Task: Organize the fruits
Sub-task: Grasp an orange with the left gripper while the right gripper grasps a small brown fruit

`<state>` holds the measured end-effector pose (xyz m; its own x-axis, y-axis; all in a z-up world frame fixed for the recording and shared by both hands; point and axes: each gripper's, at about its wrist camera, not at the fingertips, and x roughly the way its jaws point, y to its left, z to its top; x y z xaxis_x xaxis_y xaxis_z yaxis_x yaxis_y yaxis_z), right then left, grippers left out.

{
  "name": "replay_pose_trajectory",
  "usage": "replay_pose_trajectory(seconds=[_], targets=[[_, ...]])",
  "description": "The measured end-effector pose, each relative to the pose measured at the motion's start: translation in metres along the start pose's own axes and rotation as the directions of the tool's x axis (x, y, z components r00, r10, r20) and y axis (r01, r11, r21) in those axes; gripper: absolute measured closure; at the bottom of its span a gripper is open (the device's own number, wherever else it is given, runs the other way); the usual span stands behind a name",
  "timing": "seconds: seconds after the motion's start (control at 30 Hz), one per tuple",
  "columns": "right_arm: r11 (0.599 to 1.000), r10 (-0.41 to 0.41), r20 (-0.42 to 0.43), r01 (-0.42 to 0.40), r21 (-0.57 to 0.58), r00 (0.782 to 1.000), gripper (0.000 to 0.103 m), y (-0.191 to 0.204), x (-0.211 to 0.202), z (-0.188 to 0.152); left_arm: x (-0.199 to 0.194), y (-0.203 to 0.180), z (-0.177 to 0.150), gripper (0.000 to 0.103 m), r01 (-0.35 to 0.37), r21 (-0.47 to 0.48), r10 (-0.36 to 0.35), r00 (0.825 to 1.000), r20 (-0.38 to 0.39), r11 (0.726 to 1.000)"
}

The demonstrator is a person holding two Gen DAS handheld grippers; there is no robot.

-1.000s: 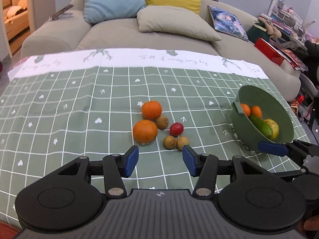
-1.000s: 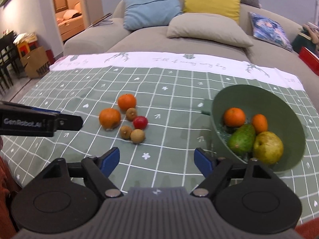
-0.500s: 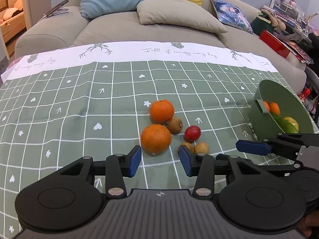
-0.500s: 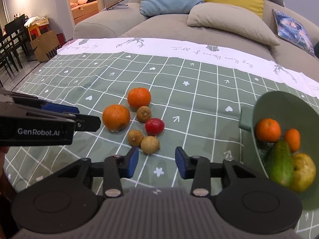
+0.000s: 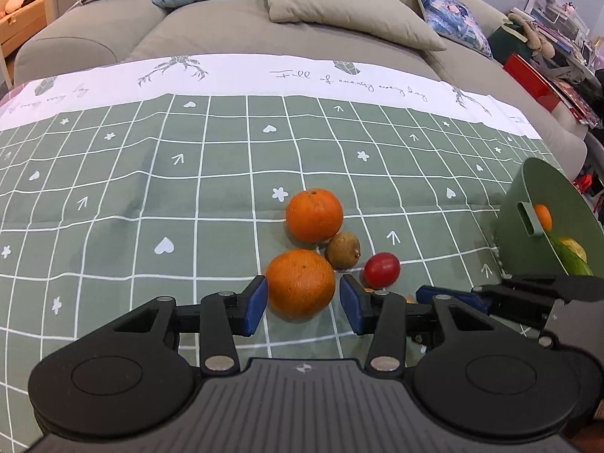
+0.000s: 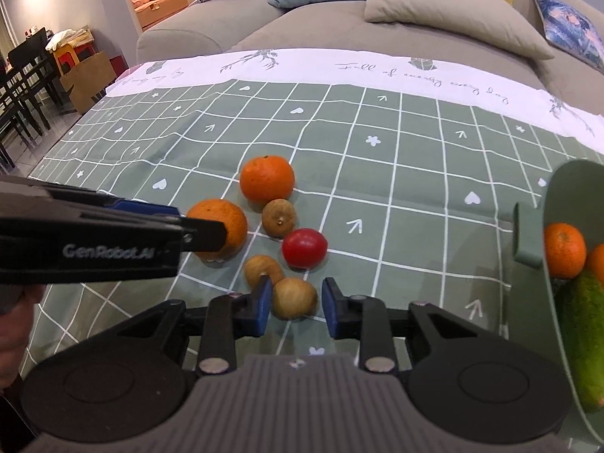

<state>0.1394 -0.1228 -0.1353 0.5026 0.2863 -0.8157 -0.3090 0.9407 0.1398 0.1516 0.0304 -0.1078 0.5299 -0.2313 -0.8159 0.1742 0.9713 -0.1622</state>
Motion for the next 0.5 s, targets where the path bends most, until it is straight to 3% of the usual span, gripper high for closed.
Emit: replay_pose_trajectory(seconds=[0.2,0.5], targets=[[1.000,0.021,-0.018,-0.020,0.011,1.000,0.078,-0.0001,0.0054,-0.0011,0.0099,-0.0017,0.0035,0.050,-0.038,0.029,0.039,0.999,-0.019,0.999],[0.999,0.033,-0.037,-0.032,0.019,0.999,0.080,0.0000,0.0045,-0.0069,0.0116,-0.0021,0.0026,0.051,-0.038,0.045,0.040,0.998,-0.039,0.998]])
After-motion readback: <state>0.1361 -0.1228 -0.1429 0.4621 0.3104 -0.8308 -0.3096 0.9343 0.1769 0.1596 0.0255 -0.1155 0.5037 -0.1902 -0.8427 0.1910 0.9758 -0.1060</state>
